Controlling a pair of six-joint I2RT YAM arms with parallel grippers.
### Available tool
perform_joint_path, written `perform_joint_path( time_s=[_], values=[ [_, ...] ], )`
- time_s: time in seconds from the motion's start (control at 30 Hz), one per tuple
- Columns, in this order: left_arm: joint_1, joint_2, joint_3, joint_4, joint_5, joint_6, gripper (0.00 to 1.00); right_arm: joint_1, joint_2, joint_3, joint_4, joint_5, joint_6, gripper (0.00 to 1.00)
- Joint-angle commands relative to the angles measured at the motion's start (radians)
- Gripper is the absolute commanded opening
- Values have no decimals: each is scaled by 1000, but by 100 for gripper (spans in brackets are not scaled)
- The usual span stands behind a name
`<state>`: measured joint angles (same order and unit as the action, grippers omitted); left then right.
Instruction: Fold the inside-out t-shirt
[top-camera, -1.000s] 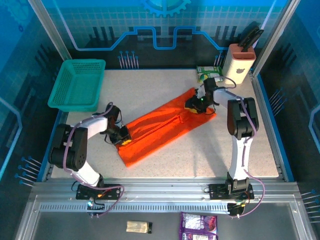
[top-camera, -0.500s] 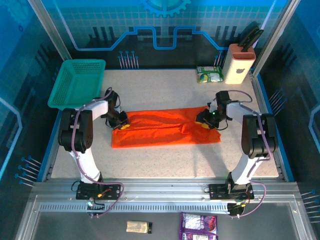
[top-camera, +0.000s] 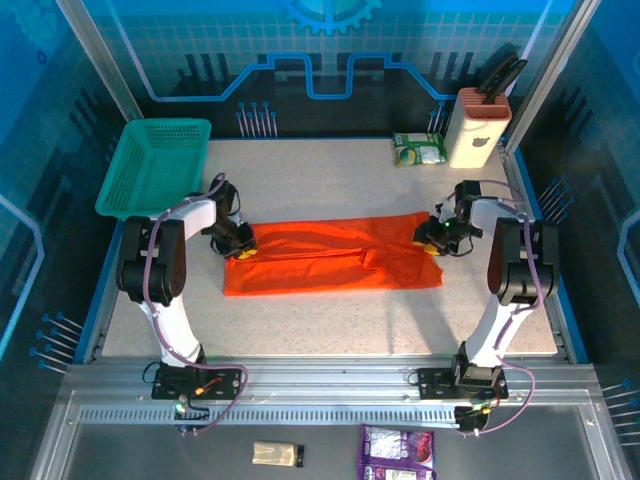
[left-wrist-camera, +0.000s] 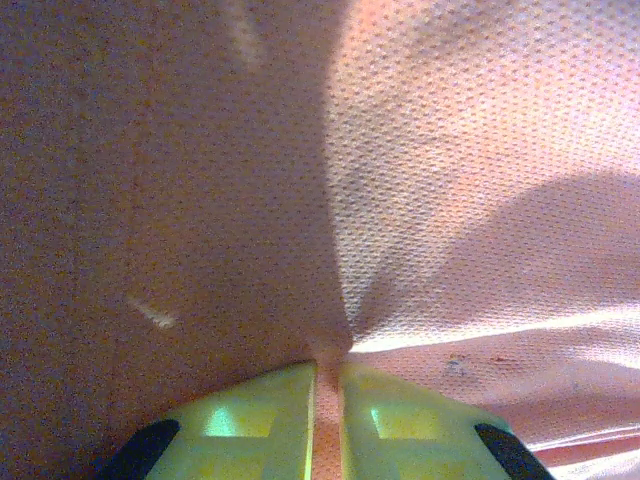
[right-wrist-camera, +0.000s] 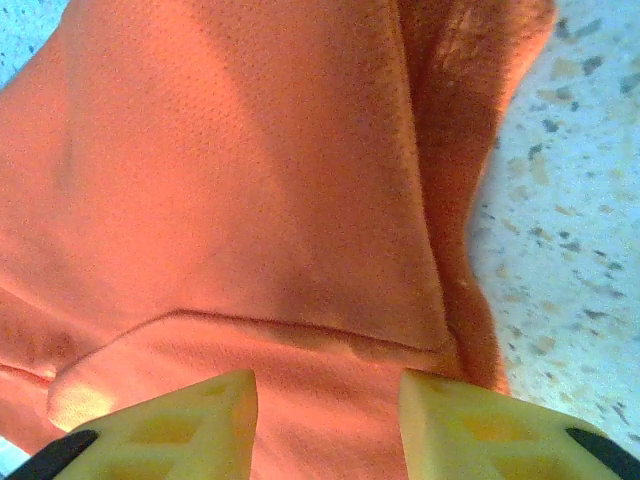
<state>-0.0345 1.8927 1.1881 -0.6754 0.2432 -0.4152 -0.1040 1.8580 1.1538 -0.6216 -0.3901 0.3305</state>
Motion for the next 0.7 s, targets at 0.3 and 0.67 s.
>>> perform_joint_path(
  time_s=[0.3, 0.67],
  values=[
    [13, -7, 4, -35, -15, 19, 15, 105, 65, 220, -310, 391, -177, 45],
    [13, -7, 1, -30, -13, 22, 15, 162, 156, 251, -332, 378, -169, 54]
  ],
)
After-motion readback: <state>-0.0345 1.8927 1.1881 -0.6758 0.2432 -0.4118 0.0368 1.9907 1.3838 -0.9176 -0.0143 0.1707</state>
